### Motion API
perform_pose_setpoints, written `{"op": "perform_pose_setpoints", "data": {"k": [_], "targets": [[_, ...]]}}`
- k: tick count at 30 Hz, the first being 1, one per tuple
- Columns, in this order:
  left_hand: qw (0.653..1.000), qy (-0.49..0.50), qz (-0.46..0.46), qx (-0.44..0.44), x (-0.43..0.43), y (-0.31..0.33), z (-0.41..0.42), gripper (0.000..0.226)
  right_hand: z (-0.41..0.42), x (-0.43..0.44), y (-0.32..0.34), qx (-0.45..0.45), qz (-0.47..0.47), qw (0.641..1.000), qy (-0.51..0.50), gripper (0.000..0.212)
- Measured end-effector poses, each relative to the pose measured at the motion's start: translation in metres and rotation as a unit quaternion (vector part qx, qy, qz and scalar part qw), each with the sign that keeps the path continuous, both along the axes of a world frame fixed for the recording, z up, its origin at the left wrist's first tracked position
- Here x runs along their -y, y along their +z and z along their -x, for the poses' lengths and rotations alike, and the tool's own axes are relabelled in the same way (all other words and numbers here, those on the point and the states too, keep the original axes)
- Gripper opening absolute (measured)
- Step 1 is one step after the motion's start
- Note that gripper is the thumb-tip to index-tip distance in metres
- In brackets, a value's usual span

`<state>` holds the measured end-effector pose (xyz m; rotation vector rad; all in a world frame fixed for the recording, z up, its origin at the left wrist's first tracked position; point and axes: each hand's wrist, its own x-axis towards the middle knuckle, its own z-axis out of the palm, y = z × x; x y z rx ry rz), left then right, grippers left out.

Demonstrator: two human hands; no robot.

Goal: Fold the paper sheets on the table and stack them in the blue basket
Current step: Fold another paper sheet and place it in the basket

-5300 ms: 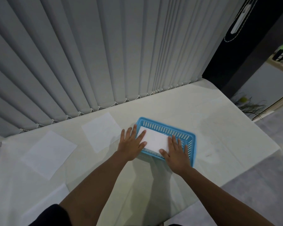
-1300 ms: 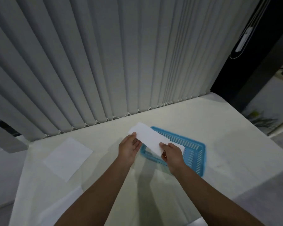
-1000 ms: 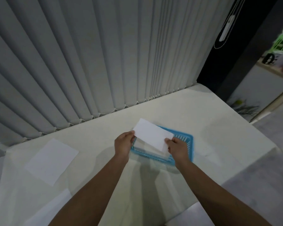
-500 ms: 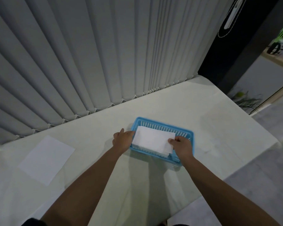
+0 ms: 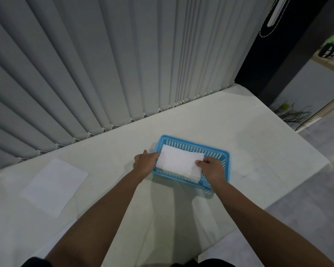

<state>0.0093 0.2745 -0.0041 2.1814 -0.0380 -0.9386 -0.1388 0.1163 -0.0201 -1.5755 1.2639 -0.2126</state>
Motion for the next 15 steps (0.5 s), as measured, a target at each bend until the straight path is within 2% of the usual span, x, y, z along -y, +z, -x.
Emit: {"op": "perform_pose_setpoints", "data": {"k": [3, 6, 10, 15], "targets": [[1.000, 0.014, 0.008, -0.018, 0.000, 0.000, 0.000, 0.099, 0.002, 0.002, 0.000, -0.012, 0.004, 1.000, 0.005, 0.017], [1.000, 0.008, 0.009, -0.015, 0.000, -0.001, 0.001, 0.095, 0.003, 0.003, 0.001, -0.016, 0.006, 1.000, 0.009, 0.022], [0.999, 0.021, 0.012, -0.024, -0.001, -0.003, 0.000, 0.100, 0.002, 0.003, 0.004, -0.014, 0.014, 1.000, 0.023, 0.019], [1.000, 0.012, 0.002, -0.014, 0.001, -0.010, -0.002, 0.083, 0.000, 0.003, 0.002, -0.006, 0.019, 0.999, 0.027, 0.021]]}}
